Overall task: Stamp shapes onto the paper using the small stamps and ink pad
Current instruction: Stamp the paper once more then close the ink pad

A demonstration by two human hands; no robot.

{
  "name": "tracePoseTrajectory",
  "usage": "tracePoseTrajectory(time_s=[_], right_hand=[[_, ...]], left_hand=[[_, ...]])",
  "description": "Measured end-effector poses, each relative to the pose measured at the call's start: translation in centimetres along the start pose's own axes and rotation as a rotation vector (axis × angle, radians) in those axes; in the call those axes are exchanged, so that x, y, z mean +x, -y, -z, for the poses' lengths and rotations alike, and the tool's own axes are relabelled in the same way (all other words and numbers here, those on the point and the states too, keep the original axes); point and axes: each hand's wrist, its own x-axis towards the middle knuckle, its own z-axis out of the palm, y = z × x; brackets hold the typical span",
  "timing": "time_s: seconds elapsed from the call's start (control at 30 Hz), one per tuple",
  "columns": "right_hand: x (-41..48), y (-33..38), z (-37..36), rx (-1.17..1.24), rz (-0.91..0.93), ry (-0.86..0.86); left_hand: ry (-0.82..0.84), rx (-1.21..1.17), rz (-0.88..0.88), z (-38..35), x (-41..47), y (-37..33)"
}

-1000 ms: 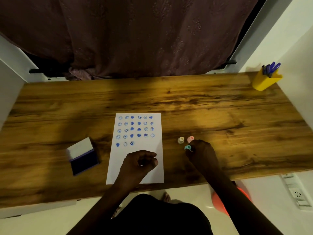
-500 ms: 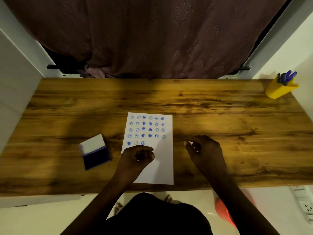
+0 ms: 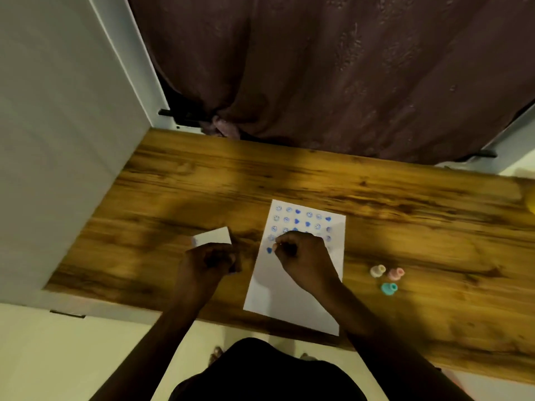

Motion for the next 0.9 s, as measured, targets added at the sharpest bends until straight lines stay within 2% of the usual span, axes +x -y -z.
tracePoseTrajectory(time_s=[0.13,0.33,0.6,0.9], right_hand=[[2.5,1.9,-3.0,0.008,0.015,0.104],[5.5,4.1,-6.5,-0.023,-0.035,0.171],[7.0,5.3,-9.1,-0.071,-0.075,0.236],[7.2,5.1,-10.3,-0.085,-0.089,0.272]], left_hand=[[-0.101,-0.042,0.090,3.1,0.6,1.9],[-0.215,0.042,0.160,5.6,1.9,3.8],[-0.128,0.024,0.200,6.4,3.1,5.2],[-0.055,-0.021,0.145,6.0,3.6,4.5]])
